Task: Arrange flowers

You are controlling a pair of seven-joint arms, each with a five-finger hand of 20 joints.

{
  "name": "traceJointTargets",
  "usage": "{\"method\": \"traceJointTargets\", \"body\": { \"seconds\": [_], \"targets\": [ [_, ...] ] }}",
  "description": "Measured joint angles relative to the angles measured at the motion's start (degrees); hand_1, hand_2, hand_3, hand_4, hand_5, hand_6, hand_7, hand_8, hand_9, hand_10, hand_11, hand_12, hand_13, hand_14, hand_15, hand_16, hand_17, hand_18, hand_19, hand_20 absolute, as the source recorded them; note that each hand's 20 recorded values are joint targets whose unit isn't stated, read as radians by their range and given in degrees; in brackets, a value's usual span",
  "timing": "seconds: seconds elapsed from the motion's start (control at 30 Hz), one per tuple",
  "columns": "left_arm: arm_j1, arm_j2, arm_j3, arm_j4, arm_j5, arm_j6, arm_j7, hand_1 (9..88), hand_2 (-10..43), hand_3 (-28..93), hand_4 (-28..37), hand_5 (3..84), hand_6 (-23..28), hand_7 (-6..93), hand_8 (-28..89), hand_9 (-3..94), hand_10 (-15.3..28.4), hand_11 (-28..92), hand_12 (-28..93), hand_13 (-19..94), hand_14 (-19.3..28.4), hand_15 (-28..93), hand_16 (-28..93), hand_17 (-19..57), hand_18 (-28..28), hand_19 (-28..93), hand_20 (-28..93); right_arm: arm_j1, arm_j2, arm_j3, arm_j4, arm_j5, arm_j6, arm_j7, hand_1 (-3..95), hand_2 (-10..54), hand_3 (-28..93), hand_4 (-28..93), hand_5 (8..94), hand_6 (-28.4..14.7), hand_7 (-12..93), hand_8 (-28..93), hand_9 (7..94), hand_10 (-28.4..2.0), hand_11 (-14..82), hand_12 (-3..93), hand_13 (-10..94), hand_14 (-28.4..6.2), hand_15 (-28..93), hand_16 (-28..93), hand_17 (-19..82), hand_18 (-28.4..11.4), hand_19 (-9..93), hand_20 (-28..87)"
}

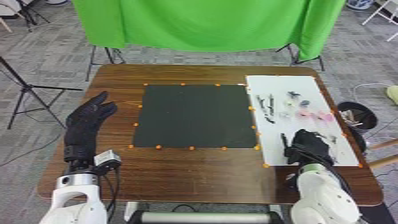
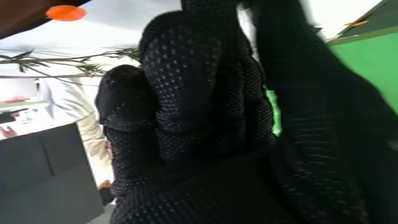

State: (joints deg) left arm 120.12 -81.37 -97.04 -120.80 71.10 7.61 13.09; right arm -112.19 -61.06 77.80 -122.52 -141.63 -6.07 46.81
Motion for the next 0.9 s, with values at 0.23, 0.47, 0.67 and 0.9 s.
{"method": "traceJointTargets", "body": {
  "seconds": [0.23,0.47,0.67,0.9],
  "targets": [
    [0.2,-0.19,-0.01,-0.04,0.01,-0.03,-0.3,28.7,-3.9,66,-22.5,49.7,4.3,10.4,-6,50.2,15.1,21,12,40,18.8,22,-2,10.7,12.4,12,20,0.8,-0.1,-0.2,0.2,1.5,-0.1,0.4,60.6,-9.5,57,-10,78.2,-3.3,19,17,93.7,-8.1,17.9,38.3,94,-1.3,49,29,69,-7.8,89,34],
    [0.4,-0.29,-0.04,-0.07,0.08,-0.19,-0.84,28.8,-3.8,66,-22.5,49.7,4.4,10.3,-6,50.1,15.1,20,12,40,18.8,23,-2,10.5,12.4,12,20,1.4,-0.2,-0.2,0.8,3.0,1.2,0.4,61.3,-9.5,61,-5,79.4,-3.4,21,20,93.7,-9.1,18.3,43.0,94,-1.2,50,29,70,-6.3,86,39],
    [0.4,-0.3,-0.07,-0.07,0.14,-0.27,-0.95,28.8,-3.8,66,-22.4,49.7,4.5,10.2,-6,50.1,15.1,21,12,40,18.8,22,-2,10.5,12.5,12,20,1.1,0.1,-0.4,1.6,3.2,4.2,-0.7,59.2,-9.5,63,0,78.3,-3.7,25,23,93.7,-10.0,16.9,49.1,94,-1.5,50,35,70,-7.0,84,49],
    [0.4,-0.32,-0.1,-0.08,0.18,-0.39,-1.09,28.9,-3.7,66,-22.4,49.6,4.5,10.2,-6,49.9,15.0,20,12,40,18.9,23,-2,10.5,12.4,12,19,-0.1,1.8,-2.3,3.4,2.1,12.6,-3.3,58.0,-9.5,64,3,77.0,-3.8,29,23,92.7,-10.2,18.9,53.3,92,-1.7,54,40,69,-7.7,85,53]
  ]
}}
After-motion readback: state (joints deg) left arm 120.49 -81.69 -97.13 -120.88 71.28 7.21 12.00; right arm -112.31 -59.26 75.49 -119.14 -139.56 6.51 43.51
